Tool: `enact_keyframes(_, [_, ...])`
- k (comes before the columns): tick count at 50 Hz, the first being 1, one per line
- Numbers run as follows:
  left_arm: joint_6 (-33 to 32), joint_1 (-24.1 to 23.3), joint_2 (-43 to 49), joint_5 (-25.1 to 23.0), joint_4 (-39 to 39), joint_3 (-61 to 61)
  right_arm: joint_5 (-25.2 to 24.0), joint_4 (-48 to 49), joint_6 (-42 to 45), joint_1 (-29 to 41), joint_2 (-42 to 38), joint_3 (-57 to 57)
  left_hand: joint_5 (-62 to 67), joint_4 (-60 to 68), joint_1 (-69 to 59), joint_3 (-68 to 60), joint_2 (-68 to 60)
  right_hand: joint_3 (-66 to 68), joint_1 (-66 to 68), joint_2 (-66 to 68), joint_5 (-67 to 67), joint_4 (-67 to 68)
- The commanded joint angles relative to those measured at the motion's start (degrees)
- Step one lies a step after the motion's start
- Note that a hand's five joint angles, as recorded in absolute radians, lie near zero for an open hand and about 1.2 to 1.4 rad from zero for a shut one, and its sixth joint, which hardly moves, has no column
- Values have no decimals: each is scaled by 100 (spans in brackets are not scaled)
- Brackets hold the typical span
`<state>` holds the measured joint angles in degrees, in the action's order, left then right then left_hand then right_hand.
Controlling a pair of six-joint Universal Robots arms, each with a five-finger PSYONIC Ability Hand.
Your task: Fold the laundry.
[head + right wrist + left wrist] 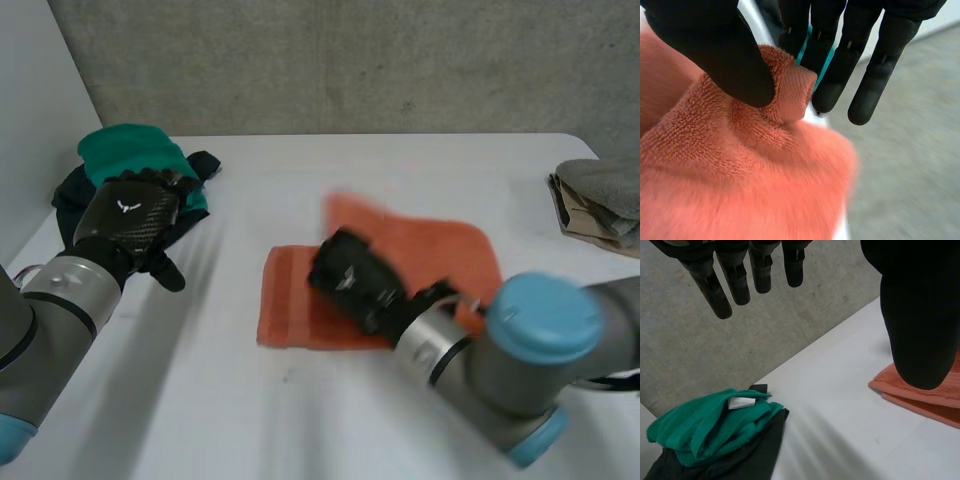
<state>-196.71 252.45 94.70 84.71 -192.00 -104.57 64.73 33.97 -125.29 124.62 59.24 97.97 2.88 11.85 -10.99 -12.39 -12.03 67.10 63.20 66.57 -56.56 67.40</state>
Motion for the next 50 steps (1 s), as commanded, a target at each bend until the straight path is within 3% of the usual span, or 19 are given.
enact_keyframes(1, [18,-126,13,2,-4,16,1172,-391,-266,317,-177,-331,-288,-185,99,239,203,-5710,-5320,-5657,5656,-5740])
enact_keyframes(3, [27,-178,13,2,-4,60,1384,-321,-723,264,-45,-323,-288,-185,99,239,203,-5710,-5320,-5657,5656,-5740])
enact_keyframes(8, [18,-389,39,19,-57,253,1306,-416,-2714,-191,999,-16,-288,-185,99,239,203,-5710,-5320,-5657,5656,-5740])
enact_keyframes(13, [71,-696,118,28,-101,367,1174,-891,-3782,-790,1353,248,-288,-185,99,239,203,-5710,-5320,-5657,5656,-5740])
enact_keyframes(23, [1,-1944,943,-7,-267,385,1007,-1964,-3169,-1967,1459,714,-288,-185,99,239,203,-5710,-5320,-5657,5656,-5740])
enact_keyframes(27, [-209,-2129,1461,63,-373,499,989,-1929,-3080,-2257,1485,881,-235,-131,45,185,149,-5710,-5320,-5657,5656,-5740])
enact_keyframes(31, [-412,-2191,1962,195,-583,762,901,-1885,-3054,-2425,1494,987,1375,1478,-1564,-1424,-1461,-5175,-4786,-5122,5121,-5205])
enact_keyframes(40, [-474,-2244,2763,371,-672,1211,848,-1727,-3089,-2540,1503,1207,1985,2089,-2175,-2035,-2071,-4431,-4042,-4378,4377,-4461])
enact_keyframes(45, [-509,-2226,3027,415,-646,1404,883,-1604,-3133,-2522,1503,1259,3397,3501,-3587,-3447,-3483,-4347,-3958,-4294,4294,-4378])
enact_keyframes(50, [-746,-2121,3142,520,-654,1510,954,-1621,-3229,-2487,1555,1242,6705,6809,-6895,-6755,-6791,-4347,-3957,-4294,4293,-4377])
